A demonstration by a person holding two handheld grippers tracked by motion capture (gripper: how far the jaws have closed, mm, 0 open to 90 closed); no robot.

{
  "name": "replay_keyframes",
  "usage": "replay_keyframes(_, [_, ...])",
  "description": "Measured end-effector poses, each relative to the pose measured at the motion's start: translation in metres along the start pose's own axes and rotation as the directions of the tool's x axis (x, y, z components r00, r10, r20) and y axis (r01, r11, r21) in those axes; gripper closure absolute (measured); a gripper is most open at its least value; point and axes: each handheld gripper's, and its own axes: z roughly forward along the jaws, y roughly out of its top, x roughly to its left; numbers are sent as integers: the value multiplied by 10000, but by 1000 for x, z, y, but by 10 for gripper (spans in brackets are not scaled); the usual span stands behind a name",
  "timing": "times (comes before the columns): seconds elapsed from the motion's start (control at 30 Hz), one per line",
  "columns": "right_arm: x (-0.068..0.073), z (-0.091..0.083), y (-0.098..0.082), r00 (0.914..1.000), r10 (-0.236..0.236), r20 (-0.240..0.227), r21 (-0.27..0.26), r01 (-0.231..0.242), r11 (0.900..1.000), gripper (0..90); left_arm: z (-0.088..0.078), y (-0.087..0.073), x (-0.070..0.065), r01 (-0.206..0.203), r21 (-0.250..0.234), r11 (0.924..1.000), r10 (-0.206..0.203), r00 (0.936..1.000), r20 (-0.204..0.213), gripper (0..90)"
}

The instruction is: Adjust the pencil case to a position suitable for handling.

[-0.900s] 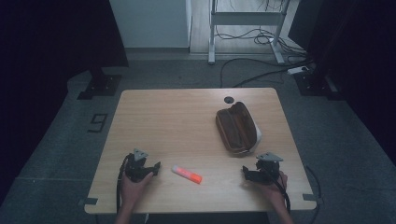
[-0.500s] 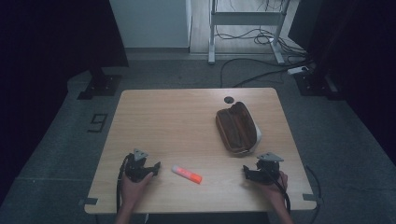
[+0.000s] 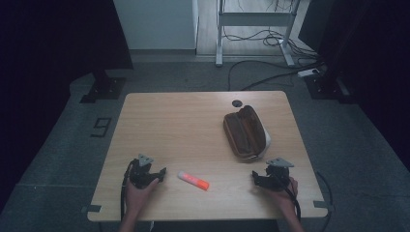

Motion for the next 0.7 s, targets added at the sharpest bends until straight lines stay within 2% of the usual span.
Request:
replay_keyframes(0.17, [0,-1,-1,9999,89,114,-121,-87,9999,192,0,0,0,-9,4,10000,9,10000,9,217])
replay_keyframes(0.47, [-4,-4,-2,9999,132,88,-241,-130,9996,200,0,1,0,-9,3,10000,9,10000,8,215])
replay_keyframes(0.7, [-13,-9,-2,9991,397,146,-530,-389,9978,207,1,1,0,-23,9,10000,23,10000,20,215])
